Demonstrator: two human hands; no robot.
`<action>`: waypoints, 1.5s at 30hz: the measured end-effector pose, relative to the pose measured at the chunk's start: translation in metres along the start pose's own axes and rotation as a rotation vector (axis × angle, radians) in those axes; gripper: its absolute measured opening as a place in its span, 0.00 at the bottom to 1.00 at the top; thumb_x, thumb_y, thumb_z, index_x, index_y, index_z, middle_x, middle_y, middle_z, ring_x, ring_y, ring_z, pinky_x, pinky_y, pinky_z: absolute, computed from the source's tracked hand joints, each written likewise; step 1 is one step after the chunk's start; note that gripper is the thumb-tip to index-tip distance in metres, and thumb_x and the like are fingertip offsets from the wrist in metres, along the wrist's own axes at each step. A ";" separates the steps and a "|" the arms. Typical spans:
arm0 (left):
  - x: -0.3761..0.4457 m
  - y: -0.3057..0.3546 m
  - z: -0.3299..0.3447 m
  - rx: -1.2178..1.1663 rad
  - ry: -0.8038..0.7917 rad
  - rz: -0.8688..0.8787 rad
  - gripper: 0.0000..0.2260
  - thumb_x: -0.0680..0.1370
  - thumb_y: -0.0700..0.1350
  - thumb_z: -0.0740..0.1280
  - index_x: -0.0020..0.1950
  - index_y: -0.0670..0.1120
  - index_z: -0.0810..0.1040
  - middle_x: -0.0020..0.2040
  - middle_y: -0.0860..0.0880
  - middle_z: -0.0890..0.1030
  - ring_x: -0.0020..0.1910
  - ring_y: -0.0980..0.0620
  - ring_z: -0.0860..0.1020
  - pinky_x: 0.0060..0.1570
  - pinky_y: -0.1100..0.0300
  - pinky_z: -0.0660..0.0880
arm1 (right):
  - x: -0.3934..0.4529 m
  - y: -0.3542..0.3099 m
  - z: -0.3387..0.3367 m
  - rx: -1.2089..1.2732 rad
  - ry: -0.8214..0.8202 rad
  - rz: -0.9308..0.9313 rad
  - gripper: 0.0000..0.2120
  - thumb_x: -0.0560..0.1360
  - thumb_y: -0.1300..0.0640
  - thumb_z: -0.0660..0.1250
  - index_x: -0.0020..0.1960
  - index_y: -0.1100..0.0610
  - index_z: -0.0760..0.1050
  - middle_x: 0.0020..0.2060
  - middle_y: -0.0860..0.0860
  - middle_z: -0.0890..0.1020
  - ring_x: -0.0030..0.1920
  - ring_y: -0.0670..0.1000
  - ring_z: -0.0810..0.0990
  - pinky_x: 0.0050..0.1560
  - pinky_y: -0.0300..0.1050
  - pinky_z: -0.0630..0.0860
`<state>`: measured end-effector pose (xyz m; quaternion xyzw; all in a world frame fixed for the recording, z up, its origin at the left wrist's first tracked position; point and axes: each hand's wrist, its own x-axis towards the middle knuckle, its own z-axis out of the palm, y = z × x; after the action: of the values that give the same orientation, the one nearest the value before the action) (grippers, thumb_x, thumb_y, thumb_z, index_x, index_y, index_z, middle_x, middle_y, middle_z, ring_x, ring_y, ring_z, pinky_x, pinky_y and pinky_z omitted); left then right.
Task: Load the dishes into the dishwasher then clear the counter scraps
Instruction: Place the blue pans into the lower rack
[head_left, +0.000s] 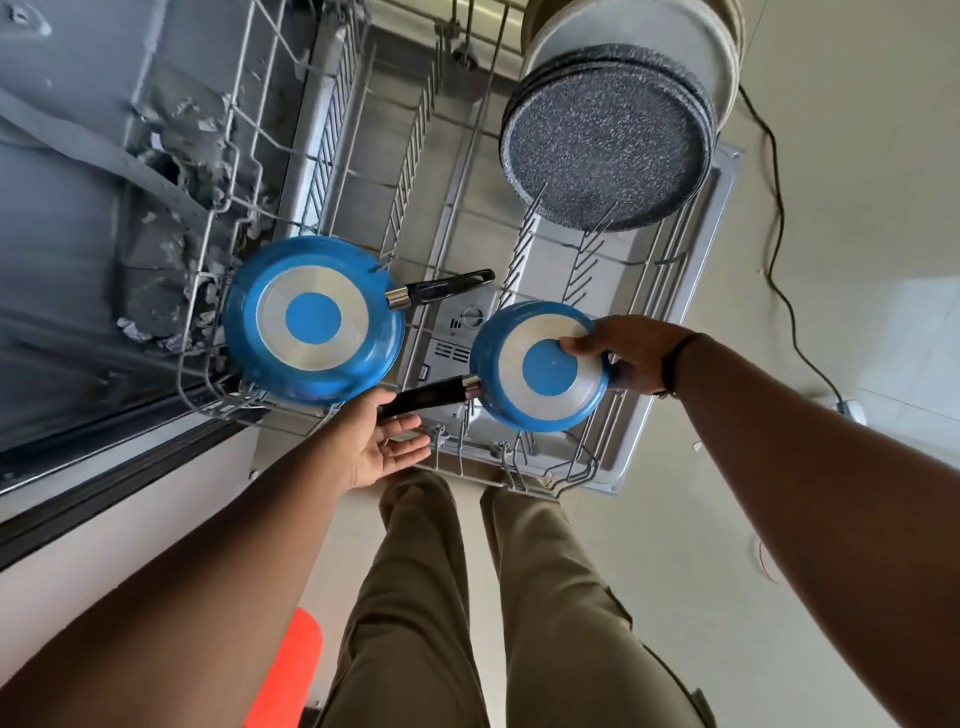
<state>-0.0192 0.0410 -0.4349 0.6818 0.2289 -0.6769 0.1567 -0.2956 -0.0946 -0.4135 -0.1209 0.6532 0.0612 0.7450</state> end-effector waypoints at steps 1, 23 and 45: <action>0.002 0.002 -0.001 0.022 -0.019 -0.012 0.12 0.79 0.50 0.64 0.50 0.40 0.74 0.44 0.42 0.82 0.45 0.39 0.81 0.36 0.46 0.78 | 0.002 0.000 -0.001 -0.002 0.006 -0.007 0.21 0.71 0.64 0.71 0.63 0.62 0.75 0.58 0.57 0.79 0.56 0.57 0.79 0.48 0.49 0.80; 0.049 0.012 0.007 0.229 0.037 -0.024 0.07 0.81 0.44 0.60 0.53 0.40 0.72 0.52 0.39 0.80 0.50 0.38 0.81 0.50 0.44 0.77 | 0.039 0.010 0.008 -0.046 0.093 -0.072 0.23 0.72 0.62 0.72 0.65 0.65 0.72 0.60 0.59 0.79 0.59 0.56 0.78 0.62 0.54 0.75; 0.018 -0.018 0.021 0.633 0.055 0.252 0.17 0.81 0.53 0.60 0.65 0.46 0.72 0.60 0.45 0.79 0.55 0.49 0.79 0.51 0.57 0.75 | 0.034 0.021 0.030 -0.758 0.544 -0.286 0.24 0.74 0.47 0.69 0.63 0.62 0.71 0.54 0.57 0.75 0.56 0.59 0.76 0.50 0.47 0.73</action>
<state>-0.0469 0.0465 -0.4514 0.7376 -0.0746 -0.6710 0.0135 -0.2671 -0.0688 -0.4458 -0.4837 0.7329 0.1581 0.4516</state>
